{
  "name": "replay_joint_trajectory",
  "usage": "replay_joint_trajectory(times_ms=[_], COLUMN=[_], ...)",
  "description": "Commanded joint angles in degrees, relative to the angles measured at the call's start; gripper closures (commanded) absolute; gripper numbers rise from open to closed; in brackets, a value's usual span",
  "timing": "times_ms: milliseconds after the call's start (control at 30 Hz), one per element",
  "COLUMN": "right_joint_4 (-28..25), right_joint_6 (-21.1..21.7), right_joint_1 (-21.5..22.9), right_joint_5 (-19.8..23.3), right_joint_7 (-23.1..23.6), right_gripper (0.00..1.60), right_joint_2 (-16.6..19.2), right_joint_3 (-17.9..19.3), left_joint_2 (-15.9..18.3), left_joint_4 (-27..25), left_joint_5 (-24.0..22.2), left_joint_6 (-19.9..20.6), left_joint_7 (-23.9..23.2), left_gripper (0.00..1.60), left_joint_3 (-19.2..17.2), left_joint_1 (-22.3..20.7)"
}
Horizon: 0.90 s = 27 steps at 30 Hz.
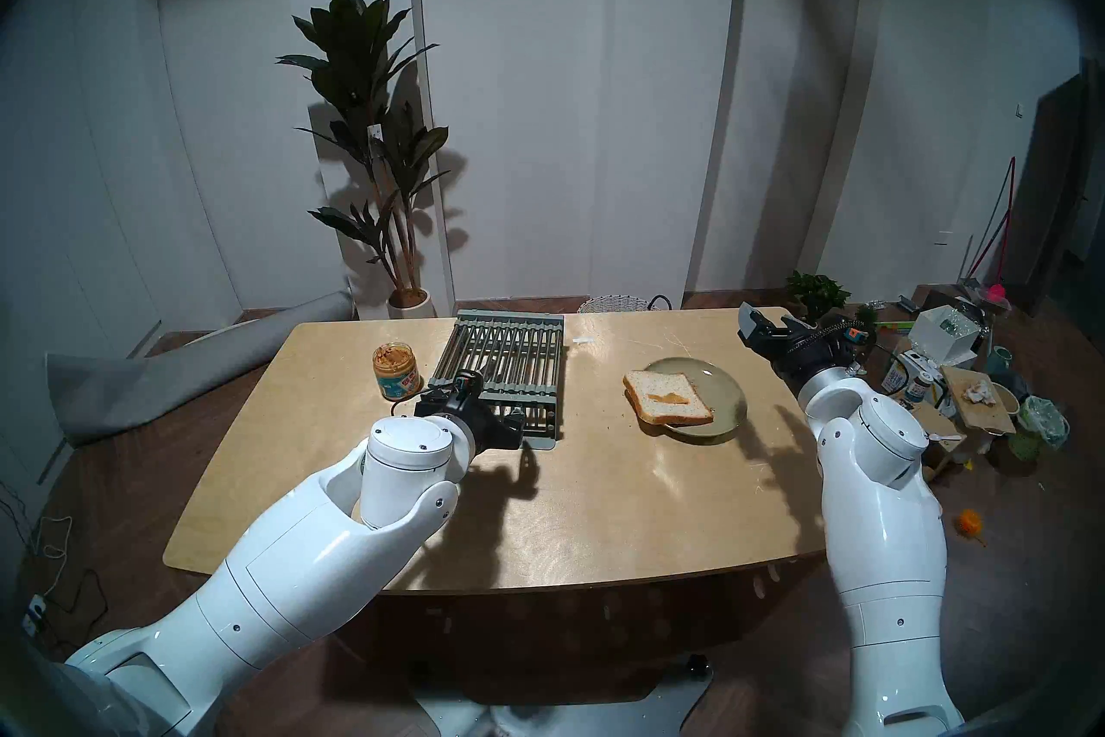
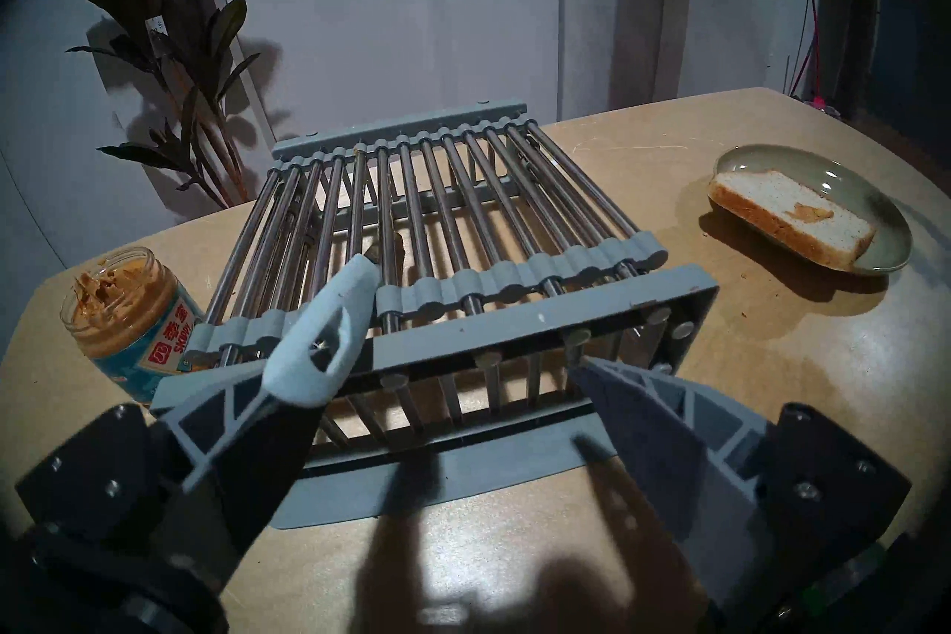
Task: Spread peanut butter over the slice of bread with the knife
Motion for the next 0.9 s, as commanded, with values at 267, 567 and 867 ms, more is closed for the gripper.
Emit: replay_joint_trajectory(times_ms=[267,567,867], right_joint_4=[-0.3,0.3,0.5], right_joint_6=[-0.7,-1.1,-1.3], right_joint_1=[1.5,1.6,1.4], right_joint_5=[1.0,1.2,1.5], right_joint_7=[0.0,0.1,0.1], right_gripper=[0.0,0.0,0.0], right_joint_2=[-0.2,0.0,-0.2], right_joint_3=[0.1,0.0,0.1], left_joint_2=[1.1,0.9,1.2], left_joint_4=[-3.2,-2.9,-2.2], left_joint_5=[-2.8,-3.7,-6.9], left_joint_6=[3.1,3.8,5.5], left_joint_7=[-1.6,-2.1,-4.7], left_gripper=[0.0,0.0,0.0], left_joint_3=[-1.8,-1.9,-2.8], left_joint_1=[-1.3,-1.9,-1.9])
